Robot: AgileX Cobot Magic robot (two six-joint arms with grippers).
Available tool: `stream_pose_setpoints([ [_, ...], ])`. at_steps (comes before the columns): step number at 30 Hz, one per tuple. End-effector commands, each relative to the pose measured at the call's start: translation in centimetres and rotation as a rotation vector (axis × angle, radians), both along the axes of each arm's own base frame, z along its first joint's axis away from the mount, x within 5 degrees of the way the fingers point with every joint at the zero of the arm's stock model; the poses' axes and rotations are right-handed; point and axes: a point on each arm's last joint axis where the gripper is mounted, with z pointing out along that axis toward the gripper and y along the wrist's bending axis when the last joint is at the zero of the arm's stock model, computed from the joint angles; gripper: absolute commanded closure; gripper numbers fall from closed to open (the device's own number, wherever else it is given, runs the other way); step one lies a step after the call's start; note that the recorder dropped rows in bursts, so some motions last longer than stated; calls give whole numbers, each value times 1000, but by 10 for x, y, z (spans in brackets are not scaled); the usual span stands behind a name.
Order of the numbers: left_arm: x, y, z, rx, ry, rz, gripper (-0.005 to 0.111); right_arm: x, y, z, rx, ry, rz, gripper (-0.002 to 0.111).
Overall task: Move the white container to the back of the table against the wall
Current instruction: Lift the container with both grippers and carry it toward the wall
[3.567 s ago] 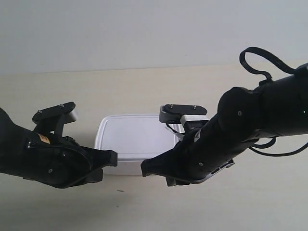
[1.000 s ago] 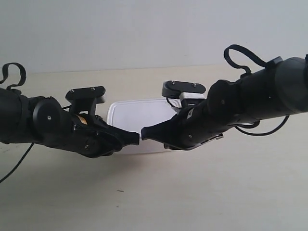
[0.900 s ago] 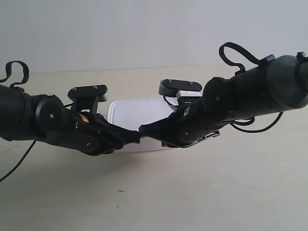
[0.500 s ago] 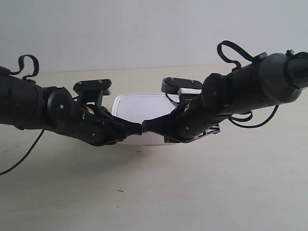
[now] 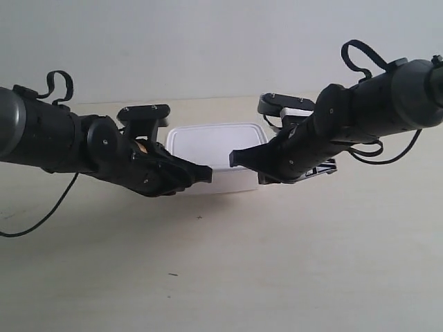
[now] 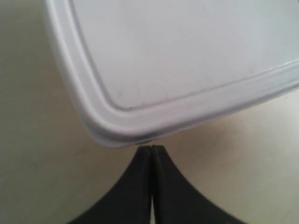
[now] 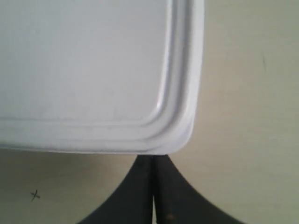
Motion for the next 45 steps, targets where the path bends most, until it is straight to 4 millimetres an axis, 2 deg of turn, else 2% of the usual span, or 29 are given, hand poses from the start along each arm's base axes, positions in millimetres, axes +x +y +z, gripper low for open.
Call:
stream_pose_setpoints([
  [1,5,-1,-2,17,-13,-18,107,12,2,-1,-12,-17,20,108],
  [17,39,14,3,32,-70,10,107,29,8,-17,-11,-37,6,108],
  [30,54,9,-15,53,-59,-8,107,47,-21,-16,-16,-81,-65,108],
  [39,69,4,-16,63,-90,-25,107,68,-13,-15,-10,-89,-39,108],
  [45,83,13,-14,71,-109,-13,107,79,-8,-13,-2,-101,-32,108],
])
